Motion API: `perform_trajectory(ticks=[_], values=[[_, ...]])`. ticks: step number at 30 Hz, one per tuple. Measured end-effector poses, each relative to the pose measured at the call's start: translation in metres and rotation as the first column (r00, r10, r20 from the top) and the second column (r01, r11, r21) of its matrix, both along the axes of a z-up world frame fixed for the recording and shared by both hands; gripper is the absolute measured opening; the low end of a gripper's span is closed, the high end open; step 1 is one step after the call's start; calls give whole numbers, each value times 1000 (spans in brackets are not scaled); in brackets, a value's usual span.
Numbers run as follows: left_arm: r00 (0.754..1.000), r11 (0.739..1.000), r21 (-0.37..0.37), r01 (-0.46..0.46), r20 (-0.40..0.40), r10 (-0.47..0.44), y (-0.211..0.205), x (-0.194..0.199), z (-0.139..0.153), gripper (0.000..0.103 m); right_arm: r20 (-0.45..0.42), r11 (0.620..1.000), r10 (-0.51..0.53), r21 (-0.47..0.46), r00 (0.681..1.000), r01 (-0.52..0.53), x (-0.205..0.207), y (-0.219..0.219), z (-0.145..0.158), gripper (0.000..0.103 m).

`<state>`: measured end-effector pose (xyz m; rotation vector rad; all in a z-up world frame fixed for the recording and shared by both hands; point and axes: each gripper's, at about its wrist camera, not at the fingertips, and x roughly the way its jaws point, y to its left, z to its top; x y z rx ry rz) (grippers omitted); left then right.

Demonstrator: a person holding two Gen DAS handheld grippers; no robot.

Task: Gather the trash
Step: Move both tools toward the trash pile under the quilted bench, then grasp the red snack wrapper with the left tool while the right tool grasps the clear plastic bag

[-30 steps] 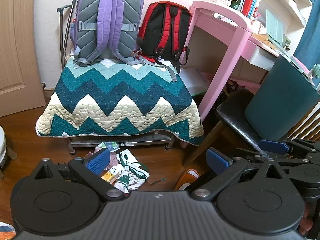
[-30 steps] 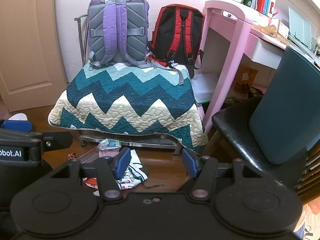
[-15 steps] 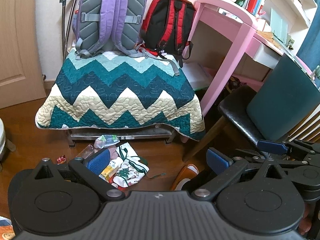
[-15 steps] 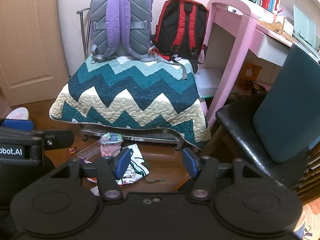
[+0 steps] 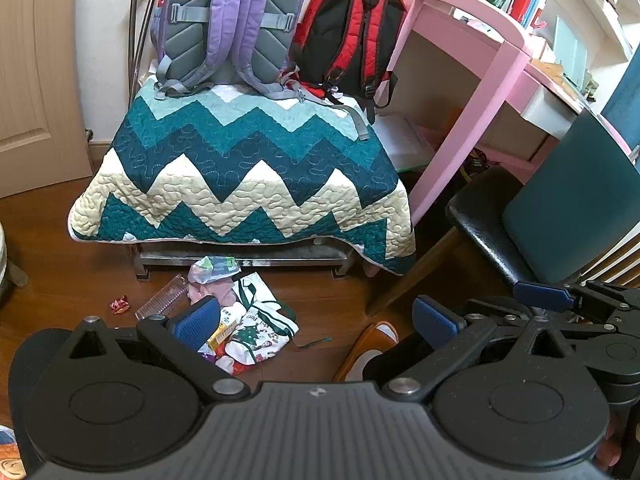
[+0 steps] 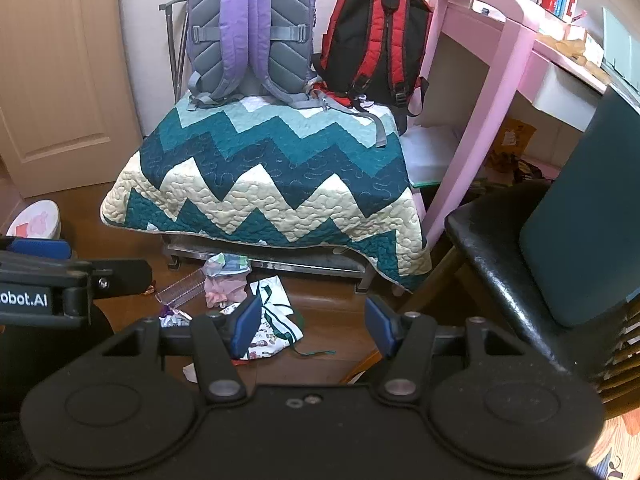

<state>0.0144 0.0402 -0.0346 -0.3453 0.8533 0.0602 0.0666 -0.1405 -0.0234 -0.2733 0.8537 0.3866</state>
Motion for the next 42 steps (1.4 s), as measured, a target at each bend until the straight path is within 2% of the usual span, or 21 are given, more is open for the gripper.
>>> perform_trajectory(ticks=[7,13,18,20,25,29,32,36,42], values=[[999,999,-30,-22,-29,21,17,14,-15,103,-39,1000,14,-4,999,-14,17,9,-9,57],[990,990,19,-139,-21,139,67,44,-38,103,-91,998,61,39,994,-57,65,22,-36,57],[974,974,73,-216,-55,220,116,74,-67,103,-122,989,134,74,983,-126,116,37,-81,57],[966,966,106,-235,-85,244,135,89,-82,103,-160,986,152,88,975,-140,136,44,-103,57],[960,964,149,-222,-138,243,177,121,-116,103,-263,986,147,115,954,-121,179,62,-161,57],[971,978,174,-110,-189,143,207,151,-150,103,-287,979,185,140,940,-150,199,83,-197,57],[963,980,185,-77,-241,121,231,167,-178,103,-305,972,215,153,928,-175,215,106,-220,57],[935,983,148,-105,-323,148,272,181,-225,103,-343,971,213,178,915,-159,237,133,-253,55],[883,979,162,-120,-434,181,322,186,-308,103,-422,981,161,170,892,-96,263,164,-307,55]])
